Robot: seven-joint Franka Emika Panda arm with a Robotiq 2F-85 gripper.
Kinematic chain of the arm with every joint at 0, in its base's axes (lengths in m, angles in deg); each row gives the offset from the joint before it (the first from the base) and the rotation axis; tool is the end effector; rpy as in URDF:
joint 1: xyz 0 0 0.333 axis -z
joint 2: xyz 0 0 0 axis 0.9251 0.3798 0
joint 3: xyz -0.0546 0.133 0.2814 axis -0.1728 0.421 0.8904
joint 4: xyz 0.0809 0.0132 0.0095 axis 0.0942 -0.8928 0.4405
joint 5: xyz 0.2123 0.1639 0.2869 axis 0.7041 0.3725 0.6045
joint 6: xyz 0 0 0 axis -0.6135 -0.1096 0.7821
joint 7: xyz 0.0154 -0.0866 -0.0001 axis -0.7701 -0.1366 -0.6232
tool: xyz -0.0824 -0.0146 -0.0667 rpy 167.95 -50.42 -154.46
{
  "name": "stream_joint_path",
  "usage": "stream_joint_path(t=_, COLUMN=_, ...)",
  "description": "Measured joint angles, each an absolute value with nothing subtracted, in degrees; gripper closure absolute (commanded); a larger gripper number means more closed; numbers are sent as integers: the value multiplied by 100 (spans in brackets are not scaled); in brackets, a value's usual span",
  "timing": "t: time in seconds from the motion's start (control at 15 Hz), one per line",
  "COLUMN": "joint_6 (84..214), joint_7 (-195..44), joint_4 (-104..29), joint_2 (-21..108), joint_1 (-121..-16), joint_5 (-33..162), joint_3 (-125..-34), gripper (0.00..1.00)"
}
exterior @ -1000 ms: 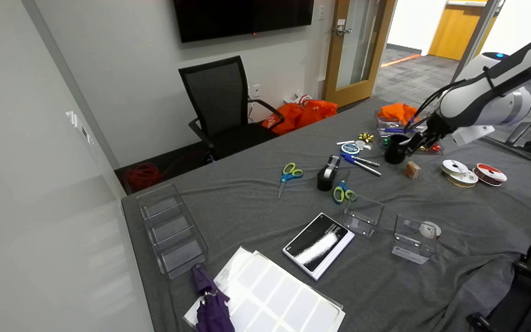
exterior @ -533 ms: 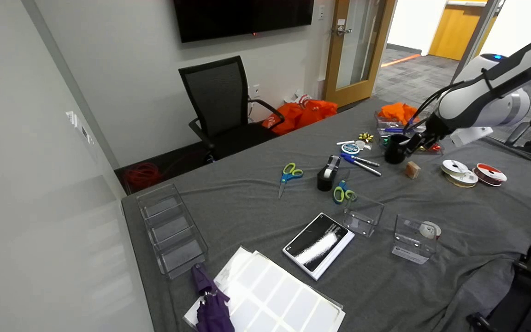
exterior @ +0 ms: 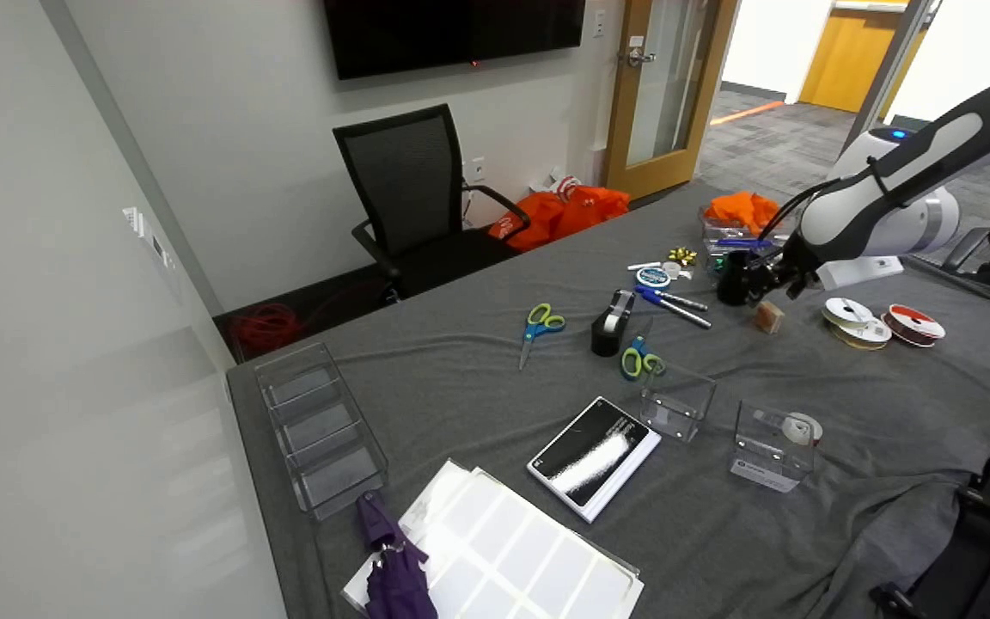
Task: Put the wooden block into the plastic container
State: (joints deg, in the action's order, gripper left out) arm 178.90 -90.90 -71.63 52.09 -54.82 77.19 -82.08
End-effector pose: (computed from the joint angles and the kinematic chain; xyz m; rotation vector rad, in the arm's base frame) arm 0.5368 -0.2010 0.2032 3.0414 -0.4571 0.3567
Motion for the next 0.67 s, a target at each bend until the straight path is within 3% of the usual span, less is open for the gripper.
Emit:
stream_joint_path(t=0.53, joint_6=18303, joint_7=-8695, joint_4=-6682, joint_2=6053, joint_1=-5330, joint_5=7725, joint_3=-8106, gripper=0)
stream_joint_path(t=0.6, joint_6=18383, joint_7=-8685, joint_4=-6648, joint_2=6108, joint_1=-5318, joint_5=7719, joint_3=-8109, gripper=25)
stream_joint_path(t=0.67, joint_6=18413, joint_7=-8680, joint_4=-6624, joint_2=6131, joint_1=-5306, joint_5=7714, joint_3=-8108, gripper=27)
